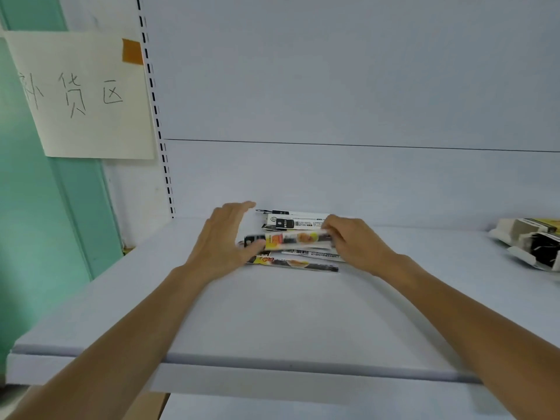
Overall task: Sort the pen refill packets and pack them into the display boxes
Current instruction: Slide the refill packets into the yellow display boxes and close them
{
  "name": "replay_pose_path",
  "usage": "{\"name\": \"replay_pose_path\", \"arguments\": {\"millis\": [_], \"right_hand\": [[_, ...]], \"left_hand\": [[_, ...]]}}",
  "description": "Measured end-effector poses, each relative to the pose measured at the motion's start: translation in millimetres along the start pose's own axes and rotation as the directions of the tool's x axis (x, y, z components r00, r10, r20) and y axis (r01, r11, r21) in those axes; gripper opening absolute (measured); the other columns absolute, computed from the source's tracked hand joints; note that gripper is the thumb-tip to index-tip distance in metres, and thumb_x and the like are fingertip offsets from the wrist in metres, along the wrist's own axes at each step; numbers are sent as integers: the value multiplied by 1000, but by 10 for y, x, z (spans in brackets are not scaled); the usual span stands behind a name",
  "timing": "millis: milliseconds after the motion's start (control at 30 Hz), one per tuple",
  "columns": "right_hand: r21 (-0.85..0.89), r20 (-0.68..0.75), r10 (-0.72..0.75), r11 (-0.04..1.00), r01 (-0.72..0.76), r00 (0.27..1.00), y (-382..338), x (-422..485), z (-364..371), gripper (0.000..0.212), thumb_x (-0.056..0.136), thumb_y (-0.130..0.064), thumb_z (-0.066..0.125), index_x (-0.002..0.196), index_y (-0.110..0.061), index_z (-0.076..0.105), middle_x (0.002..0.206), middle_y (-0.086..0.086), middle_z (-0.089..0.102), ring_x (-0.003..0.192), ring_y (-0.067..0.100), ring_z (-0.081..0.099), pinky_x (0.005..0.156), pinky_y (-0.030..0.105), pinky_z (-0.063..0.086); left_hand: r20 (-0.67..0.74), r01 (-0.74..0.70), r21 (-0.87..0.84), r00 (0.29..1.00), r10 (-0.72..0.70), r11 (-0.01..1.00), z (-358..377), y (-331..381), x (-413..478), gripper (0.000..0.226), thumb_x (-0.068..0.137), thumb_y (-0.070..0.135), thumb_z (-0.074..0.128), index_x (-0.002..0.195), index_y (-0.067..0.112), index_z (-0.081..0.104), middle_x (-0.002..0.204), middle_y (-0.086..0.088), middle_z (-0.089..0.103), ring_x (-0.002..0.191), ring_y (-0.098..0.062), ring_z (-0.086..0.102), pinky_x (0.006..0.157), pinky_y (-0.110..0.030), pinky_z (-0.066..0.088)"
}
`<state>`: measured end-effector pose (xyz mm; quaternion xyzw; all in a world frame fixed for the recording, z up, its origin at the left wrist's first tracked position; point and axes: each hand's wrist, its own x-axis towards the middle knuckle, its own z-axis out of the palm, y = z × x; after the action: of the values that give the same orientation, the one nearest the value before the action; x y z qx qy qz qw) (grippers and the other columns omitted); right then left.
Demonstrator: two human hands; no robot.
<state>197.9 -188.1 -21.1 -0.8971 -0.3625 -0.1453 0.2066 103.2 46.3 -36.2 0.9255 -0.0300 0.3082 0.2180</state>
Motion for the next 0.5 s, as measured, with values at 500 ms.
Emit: {"name": "replay_pose_path", "arguments": {"millis": [500], "right_hand": [[-326,44,-1,945,15,999,-78,24,84,32,95,-15,40,122,-18,56,112,5,52,107,22,49,84,33,39]], "left_hand": [[371,36,-107,929,7,994,-12,142,-105,16,75,37,74,84,29,64,94,13,61,93,-1,55,77,-17,41]]}}
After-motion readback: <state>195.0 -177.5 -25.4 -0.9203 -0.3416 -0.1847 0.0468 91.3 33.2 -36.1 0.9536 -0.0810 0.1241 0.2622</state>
